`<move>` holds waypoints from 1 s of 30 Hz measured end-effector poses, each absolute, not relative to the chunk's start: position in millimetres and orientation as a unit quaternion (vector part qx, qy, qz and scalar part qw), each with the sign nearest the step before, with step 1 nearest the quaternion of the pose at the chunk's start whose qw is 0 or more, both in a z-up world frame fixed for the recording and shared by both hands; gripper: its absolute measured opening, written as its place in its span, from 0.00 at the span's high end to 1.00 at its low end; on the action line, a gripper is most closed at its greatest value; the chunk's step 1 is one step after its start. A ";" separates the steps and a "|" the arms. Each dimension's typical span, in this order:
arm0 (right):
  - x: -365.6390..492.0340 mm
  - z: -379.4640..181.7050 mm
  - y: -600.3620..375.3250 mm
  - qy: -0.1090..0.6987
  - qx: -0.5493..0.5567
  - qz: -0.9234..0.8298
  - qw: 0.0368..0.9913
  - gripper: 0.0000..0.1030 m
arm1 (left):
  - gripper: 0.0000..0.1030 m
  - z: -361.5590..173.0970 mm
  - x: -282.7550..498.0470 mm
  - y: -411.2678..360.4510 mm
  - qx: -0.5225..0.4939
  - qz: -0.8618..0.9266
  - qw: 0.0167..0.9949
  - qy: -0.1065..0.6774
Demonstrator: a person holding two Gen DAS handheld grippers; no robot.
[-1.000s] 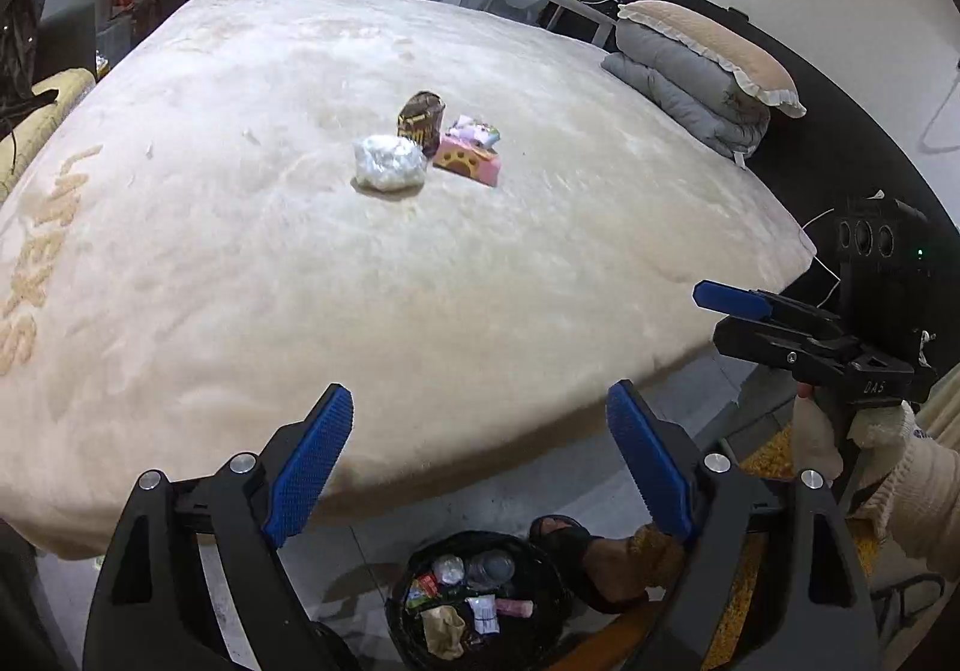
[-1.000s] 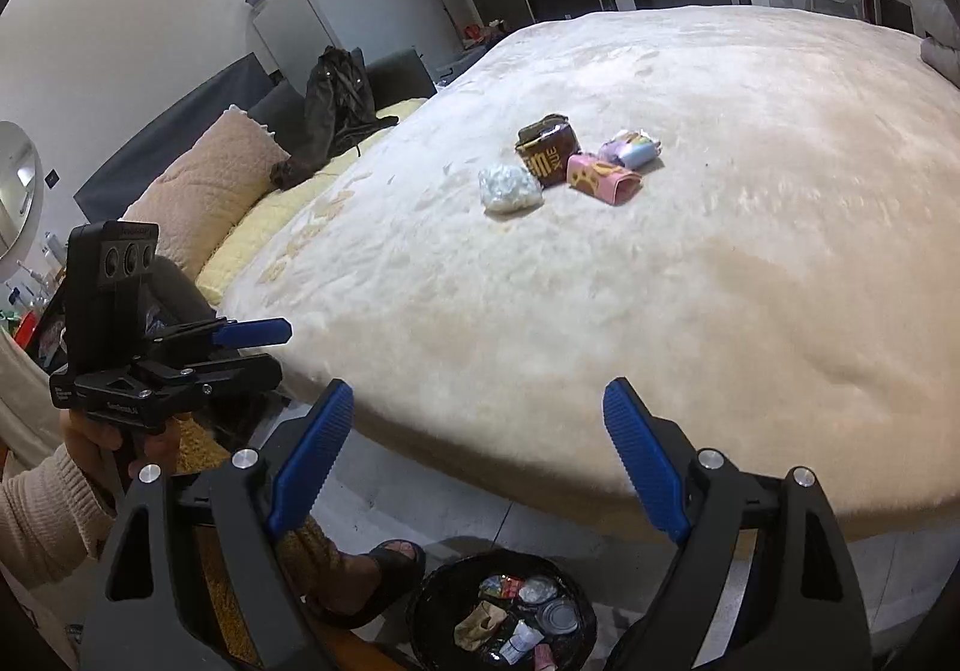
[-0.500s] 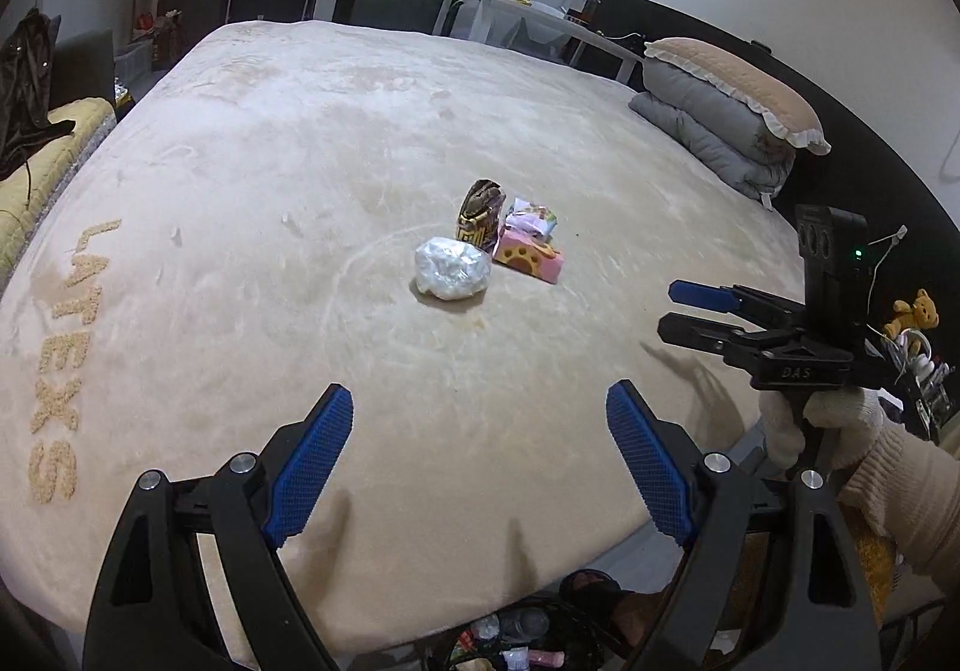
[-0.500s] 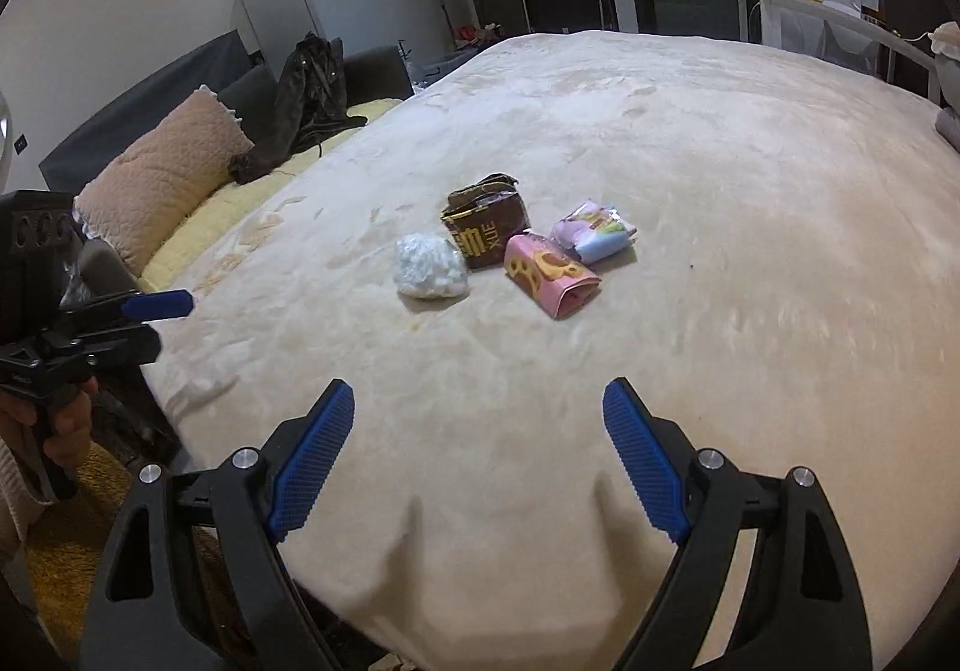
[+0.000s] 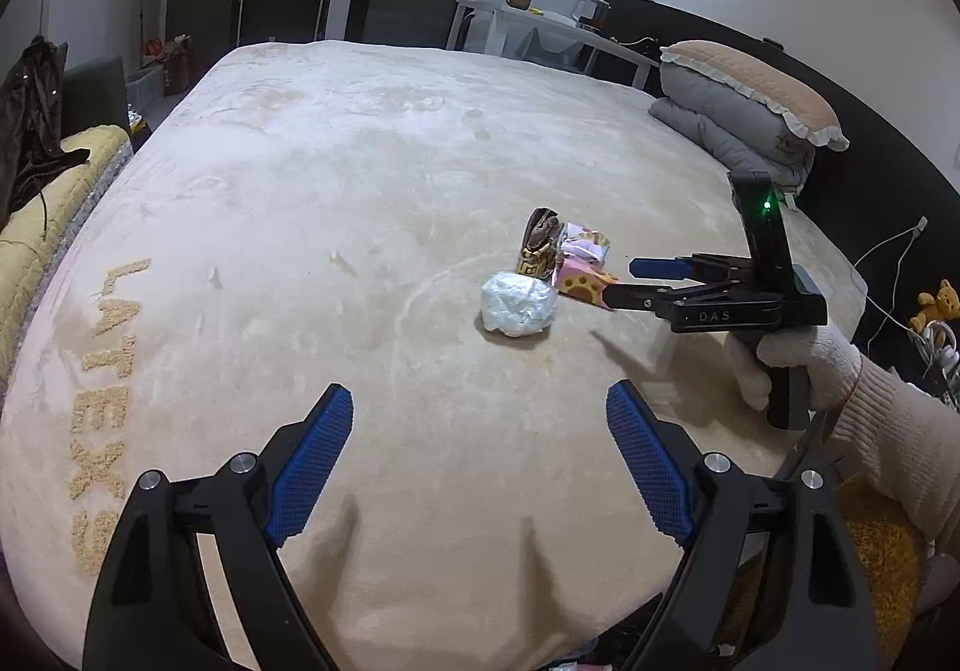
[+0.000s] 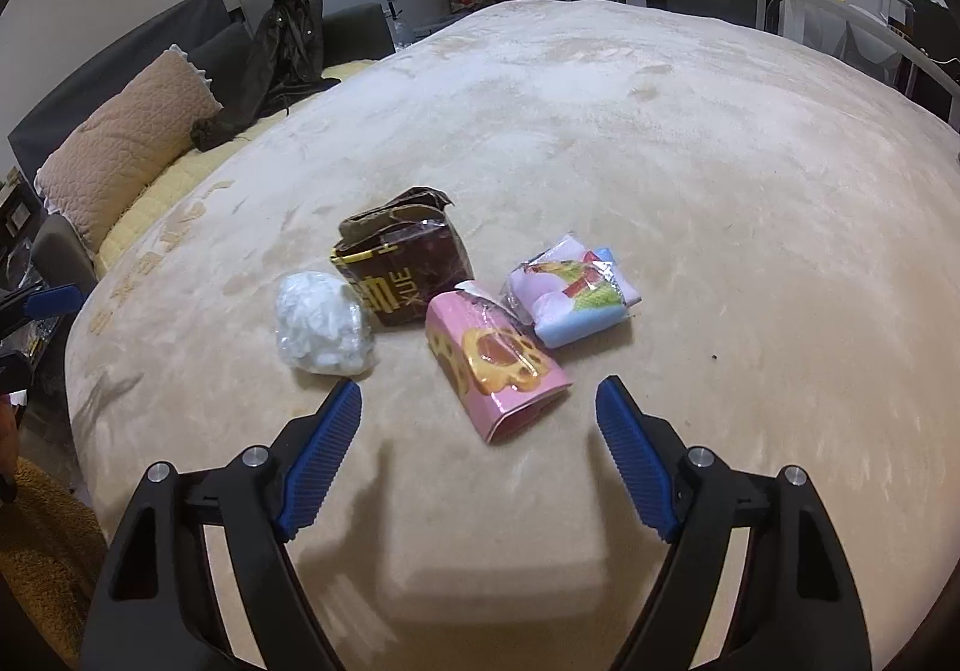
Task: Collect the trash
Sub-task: 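Grasp the second pink cookie box with the right tool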
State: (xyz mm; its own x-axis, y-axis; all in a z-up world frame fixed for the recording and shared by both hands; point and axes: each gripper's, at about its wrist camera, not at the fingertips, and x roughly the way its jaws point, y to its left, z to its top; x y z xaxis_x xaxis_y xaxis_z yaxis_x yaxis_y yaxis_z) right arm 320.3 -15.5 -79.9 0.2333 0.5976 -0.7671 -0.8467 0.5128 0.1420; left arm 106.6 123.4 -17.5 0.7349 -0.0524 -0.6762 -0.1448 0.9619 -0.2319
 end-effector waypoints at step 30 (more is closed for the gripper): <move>316.1 -76.8 -18.1 0.412 -0.147 0.491 0.753 0.59 | 0.18 -34.5 118.3 122.0 -0.123 0.020 0.916 0.382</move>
